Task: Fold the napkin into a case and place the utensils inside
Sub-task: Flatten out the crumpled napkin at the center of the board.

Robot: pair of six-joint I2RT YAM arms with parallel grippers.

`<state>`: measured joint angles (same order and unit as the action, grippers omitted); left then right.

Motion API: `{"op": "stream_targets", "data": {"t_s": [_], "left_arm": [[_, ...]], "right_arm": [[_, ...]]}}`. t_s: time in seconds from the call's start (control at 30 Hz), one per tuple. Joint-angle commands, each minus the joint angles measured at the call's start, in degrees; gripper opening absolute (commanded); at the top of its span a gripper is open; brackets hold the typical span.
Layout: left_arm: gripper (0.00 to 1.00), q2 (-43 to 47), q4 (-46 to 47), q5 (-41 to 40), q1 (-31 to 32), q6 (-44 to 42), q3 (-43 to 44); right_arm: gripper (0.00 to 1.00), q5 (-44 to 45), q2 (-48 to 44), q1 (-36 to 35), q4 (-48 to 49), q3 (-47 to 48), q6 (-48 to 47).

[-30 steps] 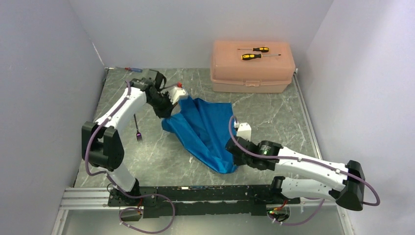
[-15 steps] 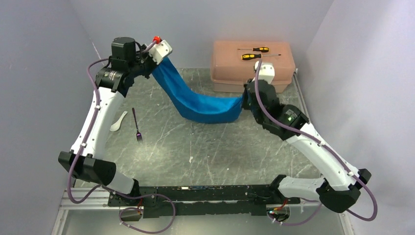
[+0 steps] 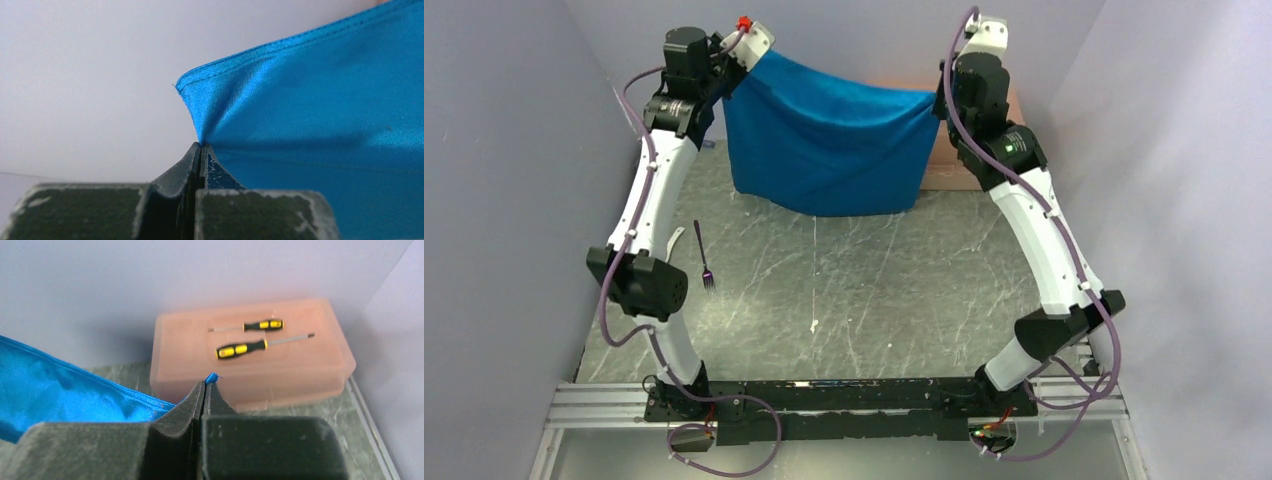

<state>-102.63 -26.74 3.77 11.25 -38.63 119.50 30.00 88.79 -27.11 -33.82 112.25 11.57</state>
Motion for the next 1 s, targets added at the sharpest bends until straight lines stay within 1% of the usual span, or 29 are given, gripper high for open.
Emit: {"op": "stream_targets", "data": {"t_s": [0.0,0.07,0.1,0.17,0.2,0.27,0.33,0.4,0.43,0.5,0.57,0.63,0.77,0.87,0.97], "left_arm": [[0.03,-3.7,5.6,-1.3,-0.2,-2.2,13.0],[0.03,-3.8,5.5,-0.7,-0.2,-2.7,15.1],[0.03,-2.9,5.3,0.0,-0.2,-2.9,14.6],[0.03,1.1,5.6,1.7,-0.2,-3.7,9.8],[0.03,3.9,5.6,2.9,-0.2,-4.3,5.7],[0.02,10.1,4.2,6.0,-0.2,-5.9,-3.3],[0.03,17.3,0.5,10.1,-0.2,-7.1,-13.0],[0.03,24.3,-3.5,13.2,-0.2,-9.2,-23.7],[0.03,28.5,-5.9,14.8,-0.2,-10.1,-31.0],[0.03,33.8,-10.8,15.8,-0.2,-11.8,-40.7],[0.03,38.3,-16.0,16.5,-0.1,-11.9,-48.3],[0.03,42.1,-22.2,17.8,-0.2,-12.3,-54.1],[0.03,47.3,-32.1,20.5,-0.2,-11.5,-61.1],[0.03,48.2,-36.3,20.9,-0.2,-11.5,-63.8],[0.03,48.0,-39.9,21.1,-0.2,-11.7,-64.7]], "right_arm": [[0.00,-1.8,2.9,1.4,1.9,11.3,-5.1],[0.00,-2.3,2.8,1.4,1.2,12.9,-5.5],[0.00,-2.8,2.0,1.3,0.8,12.3,-5.1],[0.00,-4.3,-2.3,0.7,0.8,7.2,-4.2],[0.00,-4.3,-4.6,-0.2,1.2,3.4,-4.2],[0.00,-3.5,-9.8,-3.1,1.5,-7.4,-4.0],[0.00,-2.1,-15.1,-6.9,0.2,-16.9,-2.8],[0.00,0.8,-20.1,-11.7,-2.1,-26.6,0.3],[0.00,1.0,-22.3,-14.3,-4.4,-31.0,2.6],[0.00,0.6,-26.6,-18.1,-8.5,-39.6,8.4],[0.00,0.0,-30.2,-22.6,-12.4,-47.5,14.8],[0.00,-0.8,-32.8,-28.2,-15.6,-53.7,21.7],[0.00,-4.9,-34.7,-38.5,-18.3,-60.2,33.5],[0.00,-8.1,-32.5,-44.5,-18.7,-62.0,39.4],[0.00,-9.0,-30.0,-49.4,-21.1,-61.3,44.5]]}}
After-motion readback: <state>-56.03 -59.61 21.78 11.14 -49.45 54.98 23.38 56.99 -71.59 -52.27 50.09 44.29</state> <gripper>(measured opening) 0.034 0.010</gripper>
